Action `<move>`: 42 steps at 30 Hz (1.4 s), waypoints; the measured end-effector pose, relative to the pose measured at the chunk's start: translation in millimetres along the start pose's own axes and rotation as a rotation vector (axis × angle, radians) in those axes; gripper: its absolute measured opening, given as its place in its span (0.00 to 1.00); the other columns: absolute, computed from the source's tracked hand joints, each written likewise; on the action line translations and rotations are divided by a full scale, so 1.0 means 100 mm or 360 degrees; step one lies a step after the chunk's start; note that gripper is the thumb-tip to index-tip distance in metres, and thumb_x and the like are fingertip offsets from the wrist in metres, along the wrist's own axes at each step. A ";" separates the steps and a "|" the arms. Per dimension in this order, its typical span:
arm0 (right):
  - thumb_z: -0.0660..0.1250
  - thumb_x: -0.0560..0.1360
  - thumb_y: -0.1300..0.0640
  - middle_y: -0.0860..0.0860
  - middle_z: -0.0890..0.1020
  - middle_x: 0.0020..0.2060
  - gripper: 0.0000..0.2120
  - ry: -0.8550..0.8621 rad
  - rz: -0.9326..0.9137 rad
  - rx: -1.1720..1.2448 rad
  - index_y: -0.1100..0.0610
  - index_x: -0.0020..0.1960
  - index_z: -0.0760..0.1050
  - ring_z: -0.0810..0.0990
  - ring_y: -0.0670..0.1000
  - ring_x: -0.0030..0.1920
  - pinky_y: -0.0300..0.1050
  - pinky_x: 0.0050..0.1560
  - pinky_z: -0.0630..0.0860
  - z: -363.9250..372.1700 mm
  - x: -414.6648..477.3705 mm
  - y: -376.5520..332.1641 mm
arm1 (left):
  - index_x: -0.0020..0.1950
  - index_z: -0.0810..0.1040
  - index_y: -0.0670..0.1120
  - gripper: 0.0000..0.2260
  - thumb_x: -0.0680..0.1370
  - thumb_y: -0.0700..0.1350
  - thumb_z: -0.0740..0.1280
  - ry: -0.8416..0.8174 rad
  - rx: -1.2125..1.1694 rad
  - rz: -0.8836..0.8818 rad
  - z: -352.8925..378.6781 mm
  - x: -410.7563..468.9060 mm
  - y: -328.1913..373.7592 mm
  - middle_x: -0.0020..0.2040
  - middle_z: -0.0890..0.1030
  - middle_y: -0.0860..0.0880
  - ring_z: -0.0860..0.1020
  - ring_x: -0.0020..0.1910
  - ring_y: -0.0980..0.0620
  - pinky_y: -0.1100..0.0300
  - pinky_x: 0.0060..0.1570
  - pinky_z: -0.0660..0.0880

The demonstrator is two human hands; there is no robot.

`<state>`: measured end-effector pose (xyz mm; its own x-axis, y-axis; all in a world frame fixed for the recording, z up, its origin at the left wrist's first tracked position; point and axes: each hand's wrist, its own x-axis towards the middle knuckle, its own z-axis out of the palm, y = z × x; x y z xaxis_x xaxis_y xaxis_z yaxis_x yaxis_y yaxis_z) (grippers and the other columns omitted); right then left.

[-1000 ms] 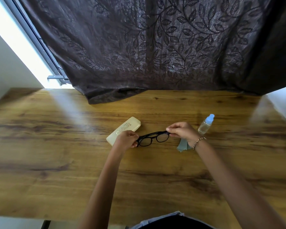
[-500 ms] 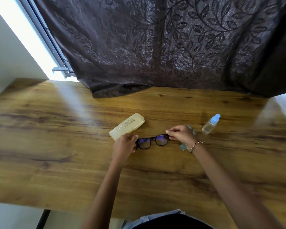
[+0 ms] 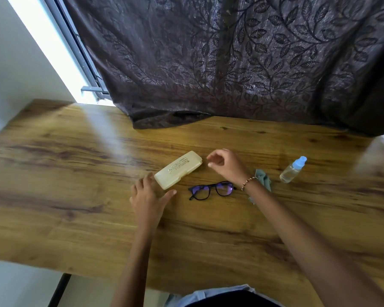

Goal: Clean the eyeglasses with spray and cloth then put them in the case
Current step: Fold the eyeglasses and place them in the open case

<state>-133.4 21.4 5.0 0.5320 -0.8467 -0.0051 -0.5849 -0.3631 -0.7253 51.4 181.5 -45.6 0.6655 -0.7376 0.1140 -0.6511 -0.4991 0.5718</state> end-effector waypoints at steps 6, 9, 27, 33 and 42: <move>0.71 0.70 0.64 0.53 0.75 0.62 0.27 -0.0212 -0.0063 -0.0109 0.55 0.68 0.70 0.75 0.50 0.60 0.48 0.62 0.74 0.15 0.22 -0.05 | 0.68 0.71 0.47 0.31 0.69 0.58 0.73 -0.0133 0.0000 0.0044 0.07 0.14 0.00 0.64 0.73 0.47 0.67 0.63 0.47 0.49 0.58 0.68; 0.72 0.69 0.67 0.53 0.72 0.65 0.31 -0.0234 -0.0006 -0.0109 0.54 0.70 0.69 0.73 0.53 0.62 0.52 0.62 0.74 0.07 0.24 0.06 | 0.71 0.69 0.49 0.32 0.70 0.60 0.71 -0.0249 0.0036 0.0137 0.13 0.26 0.07 0.66 0.72 0.49 0.66 0.66 0.47 0.49 0.61 0.68; 0.77 0.66 0.49 0.50 0.72 0.58 0.30 -0.0168 0.0139 -0.0179 0.53 0.65 0.73 0.76 0.52 0.56 0.52 0.57 0.76 -0.33 0.09 0.50 | 0.74 0.65 0.49 0.34 0.72 0.56 0.72 -0.0661 -0.0156 0.0299 0.37 0.67 0.43 0.67 0.70 0.49 0.63 0.66 0.49 0.50 0.64 0.65; 0.73 0.70 0.46 0.48 0.75 0.58 0.27 -0.0202 0.0181 -0.0037 0.54 0.66 0.74 0.77 0.48 0.54 0.43 0.55 0.75 -0.40 0.09 0.48 | 0.73 0.64 0.48 0.33 0.72 0.53 0.72 -0.0715 -0.0259 0.0163 0.39 0.69 0.47 0.68 0.68 0.49 0.62 0.67 0.48 0.50 0.66 0.64; 0.67 0.74 0.44 0.52 0.82 0.51 0.20 -0.0144 0.0482 0.0413 0.58 0.58 0.78 0.81 0.48 0.47 0.42 0.47 0.81 -0.35 0.19 0.42 | 0.72 0.66 0.49 0.30 0.73 0.51 0.73 -0.0723 -0.0314 0.0193 0.39 0.69 0.44 0.65 0.69 0.50 0.63 0.65 0.49 0.51 0.65 0.64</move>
<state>-169.3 -24.2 -1.5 0.4180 -0.8584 -0.2975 -0.5556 0.0175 -0.8313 54.4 91.0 -44.7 0.3350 -0.9301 -0.1505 -0.6035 -0.3344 0.7238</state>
